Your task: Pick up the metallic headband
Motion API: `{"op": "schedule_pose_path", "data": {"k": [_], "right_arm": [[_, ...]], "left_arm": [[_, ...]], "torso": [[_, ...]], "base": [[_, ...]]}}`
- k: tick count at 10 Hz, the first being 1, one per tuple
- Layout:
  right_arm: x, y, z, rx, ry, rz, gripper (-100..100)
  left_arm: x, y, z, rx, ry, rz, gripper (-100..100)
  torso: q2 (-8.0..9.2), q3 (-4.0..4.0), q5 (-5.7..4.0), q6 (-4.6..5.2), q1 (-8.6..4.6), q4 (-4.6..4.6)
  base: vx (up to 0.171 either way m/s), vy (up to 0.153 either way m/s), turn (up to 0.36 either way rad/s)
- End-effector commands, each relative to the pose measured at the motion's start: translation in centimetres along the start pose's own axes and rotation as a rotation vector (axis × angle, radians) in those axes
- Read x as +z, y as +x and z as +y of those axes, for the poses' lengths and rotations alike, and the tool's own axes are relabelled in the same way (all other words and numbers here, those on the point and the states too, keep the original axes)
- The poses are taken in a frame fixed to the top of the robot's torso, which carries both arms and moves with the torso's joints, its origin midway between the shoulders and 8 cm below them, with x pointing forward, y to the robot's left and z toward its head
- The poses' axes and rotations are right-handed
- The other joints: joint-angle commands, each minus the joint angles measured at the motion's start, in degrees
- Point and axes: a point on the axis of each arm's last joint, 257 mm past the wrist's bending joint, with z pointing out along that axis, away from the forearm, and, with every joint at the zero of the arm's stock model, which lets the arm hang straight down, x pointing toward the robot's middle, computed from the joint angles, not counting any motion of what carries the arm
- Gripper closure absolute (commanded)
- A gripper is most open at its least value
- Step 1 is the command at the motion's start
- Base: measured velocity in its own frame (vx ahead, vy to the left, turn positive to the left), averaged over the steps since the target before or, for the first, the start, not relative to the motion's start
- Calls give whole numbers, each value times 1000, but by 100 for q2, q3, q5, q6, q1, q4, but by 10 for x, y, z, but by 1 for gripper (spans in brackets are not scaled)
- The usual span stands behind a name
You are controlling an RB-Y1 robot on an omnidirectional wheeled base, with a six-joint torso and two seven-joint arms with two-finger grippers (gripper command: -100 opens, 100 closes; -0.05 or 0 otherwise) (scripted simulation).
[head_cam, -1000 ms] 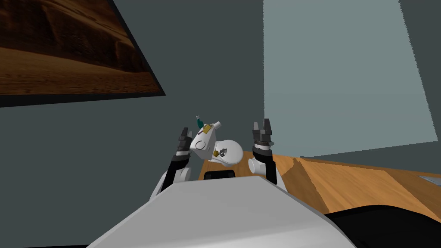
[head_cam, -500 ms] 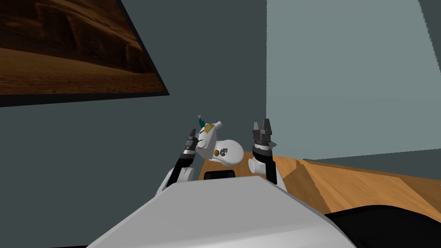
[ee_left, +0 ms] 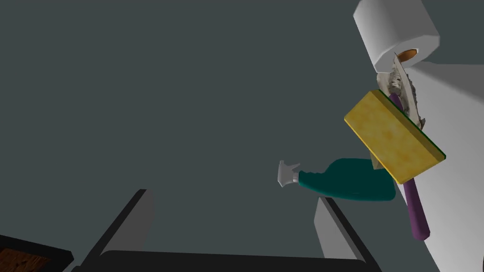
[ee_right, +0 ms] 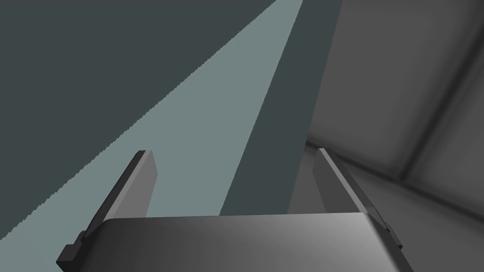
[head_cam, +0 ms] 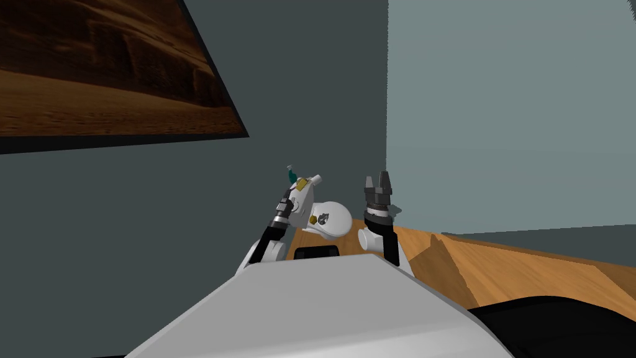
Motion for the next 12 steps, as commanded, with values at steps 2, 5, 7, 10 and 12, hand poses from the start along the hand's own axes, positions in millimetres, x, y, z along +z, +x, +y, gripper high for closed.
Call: {"op": "schedule_pose_path", "data": {"k": [2,5,7,10,12], "right_arm": [[0,0,0,0,0,0,0],[0,0,0,0,0,0,0],[0,0,0,0,0,0,0],[0,0,0,0,0,0,0],[0,0,0,0,0,0,0]], "left_arm": [[5,13,16,-43,-54,28,-100],[5,31,35,-87,-119,57,-100],[3,45,53,-120,-181,79,-100],[-3,56,79,-143,-269,95,-100],[-8,56,95,-142,-323,93,-100]], "torso": [[-2,-1,0,1,0,0],[3,2,0,1,-2,1],[1,1,0,1,1,1],[4,2,0,1,5,1],[2,2,2,1,11,1]], "base": [[-18,-6,34],[-30,-10,31],[-26,-3,17],[-32,4,-11],[-18,24,-50]]}}
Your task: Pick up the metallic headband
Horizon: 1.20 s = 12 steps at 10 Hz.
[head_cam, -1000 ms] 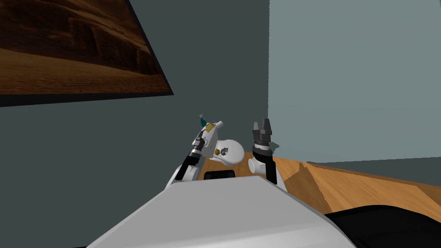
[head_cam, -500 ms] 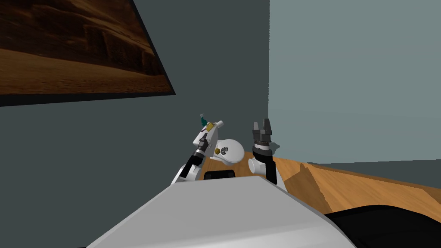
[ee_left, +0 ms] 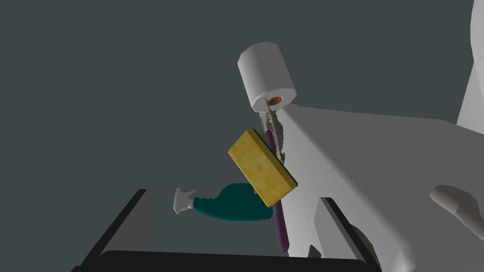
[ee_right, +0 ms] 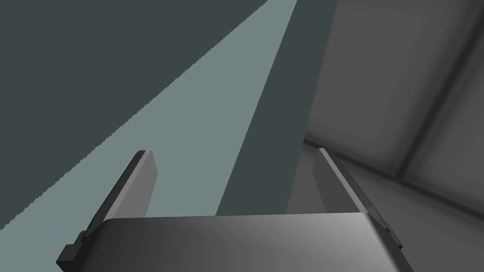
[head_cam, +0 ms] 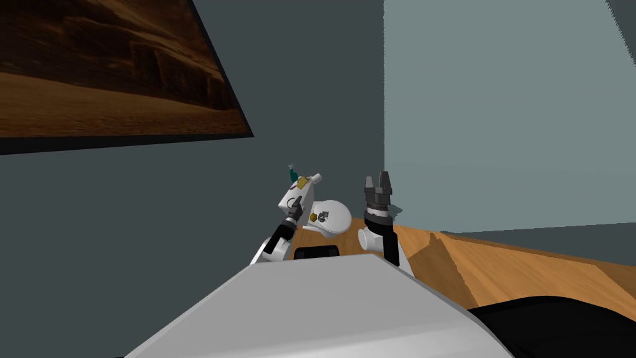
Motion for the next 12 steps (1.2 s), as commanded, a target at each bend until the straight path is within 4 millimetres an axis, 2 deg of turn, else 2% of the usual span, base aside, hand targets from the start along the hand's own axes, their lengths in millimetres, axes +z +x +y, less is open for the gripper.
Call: {"op": "schedule_pose_path", "data": {"k": [1,7,12], "right_arm": [[0,0,0,0,0,0,0],[0,0,0,0,0,0,0],[0,0,0,0,0,0,0]], "left_arm": [[-1,-3,13,2,-45,-9,-100],[-10,-41,56,48,-189,-90,-100],[-21,-75,84,80,-292,-170,-100]], "torso": [[0,0,0,0,0,0],[-9,-5,3,-1,15,-2],[-9,-6,4,-1,14,-2]], "base": [[-7,31,-83],[0,55,-106],[6,61,-120]]}}
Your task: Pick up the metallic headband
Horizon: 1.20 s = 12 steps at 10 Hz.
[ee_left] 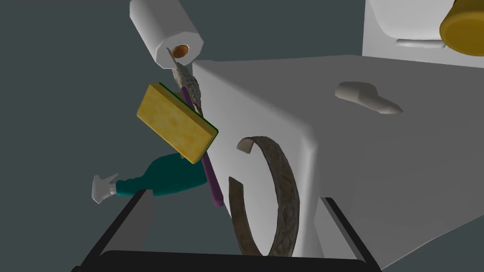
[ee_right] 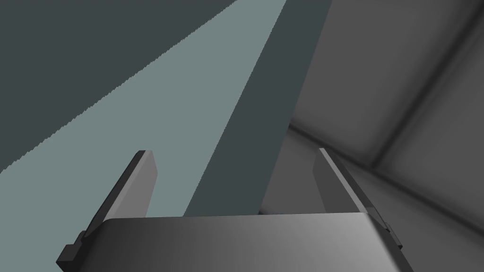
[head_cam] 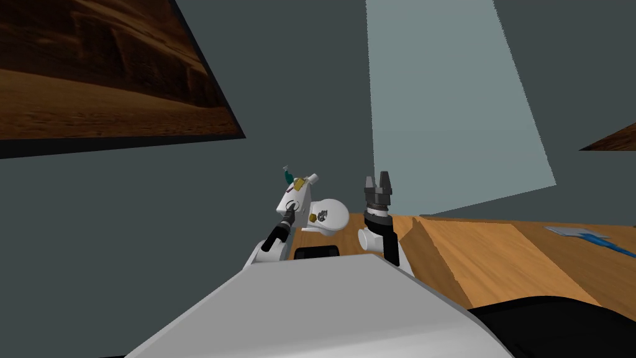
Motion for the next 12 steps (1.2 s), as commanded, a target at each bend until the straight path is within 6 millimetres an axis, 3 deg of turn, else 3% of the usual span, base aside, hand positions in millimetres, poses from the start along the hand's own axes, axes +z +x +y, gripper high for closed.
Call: {"op": "schedule_pose_path", "data": {"k": [1,4,5,6,7,12], "right_arm": [[0,0,0,0,0,0,0],[0,0,0,0,0,0,0],[0,0,0,0,0,0,0],[0,0,0,0,0,0,0],[0,0,0,0,0,0,0],[0,0,0,0,0,0,0]], "left_arm": [[3,-12,15,-5,-48,-36,-100],[4,-11,30,-60,-97,-68,-100],[3,-10,27,-49,-87,-63,-100],[3,-10,28,-50,-90,-63,0],[17,-4,27,-46,-92,-53,-100],[53,14,17,-34,-87,-21,-100]], "torso": [[0,0,0,0,0,0],[-3,-2,0,0,0,-1],[-3,-2,-1,-1,-7,-1],[-2,-1,-3,-1,-14,-1],[-1,-1,-4,-1,-18,0],[9,5,-3,-1,-17,2]], "base": [[7,63,-169],[8,52,-88],[3,13,-6],[0,0,0],[-23,11,105],[-34,14,71]]}}
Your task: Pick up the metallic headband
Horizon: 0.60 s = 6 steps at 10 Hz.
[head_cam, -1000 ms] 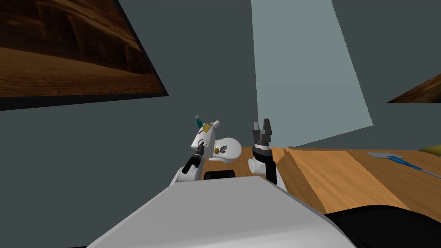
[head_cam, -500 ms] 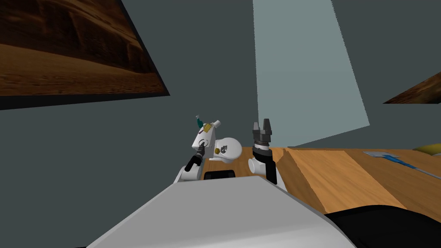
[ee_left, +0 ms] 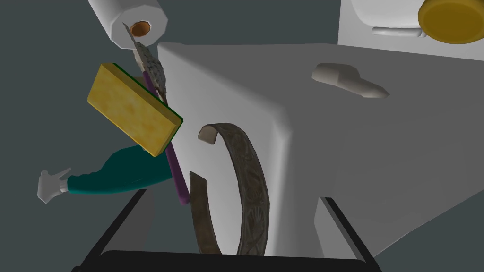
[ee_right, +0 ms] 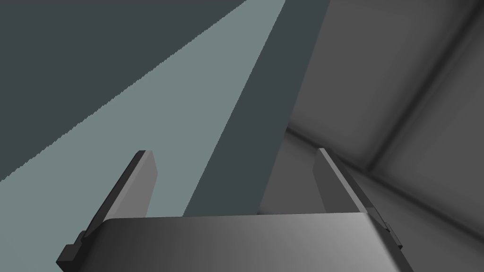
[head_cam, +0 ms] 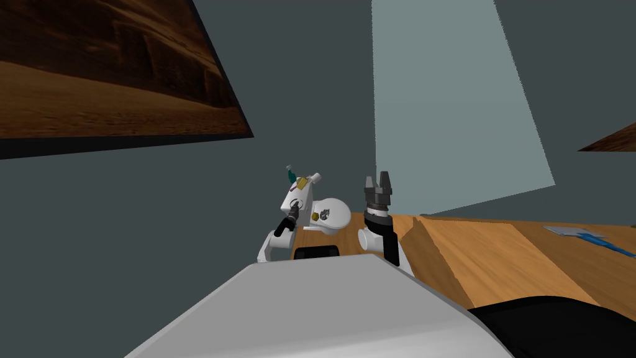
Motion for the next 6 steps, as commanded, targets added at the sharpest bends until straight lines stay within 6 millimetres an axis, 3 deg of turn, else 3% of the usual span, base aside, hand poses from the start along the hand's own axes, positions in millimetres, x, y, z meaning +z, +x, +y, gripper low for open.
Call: {"op": "schedule_pose_path", "data": {"k": [1,3,4,5,6], "right_arm": [[0,0,0,0,0,0,0],[0,0,0,0,0,0,0],[0,0,0,0,0,0,0],[0,0,0,0,0,0,0],[0,0,0,0,0,0,0]], "left_arm": [[11,8,-4,5,-1,11,-100],[23,17,-9,11,-3,24,-100],[18,14,-6,9,-1,20,-100],[19,14,-6,10,-2,21,100],[19,14,-1,9,-11,20,100]], "torso": [[0,0,0,0,0,0],[-1,-1,0,0,1,0],[1,0,0,0,1,0],[-2,-1,-1,0,-2,-1],[-8,3,-5,1,-4,13]], "base": [[-26,16,71],[-28,16,67],[-15,5,8],[-8,0,0],[-22,-3,8]]}}
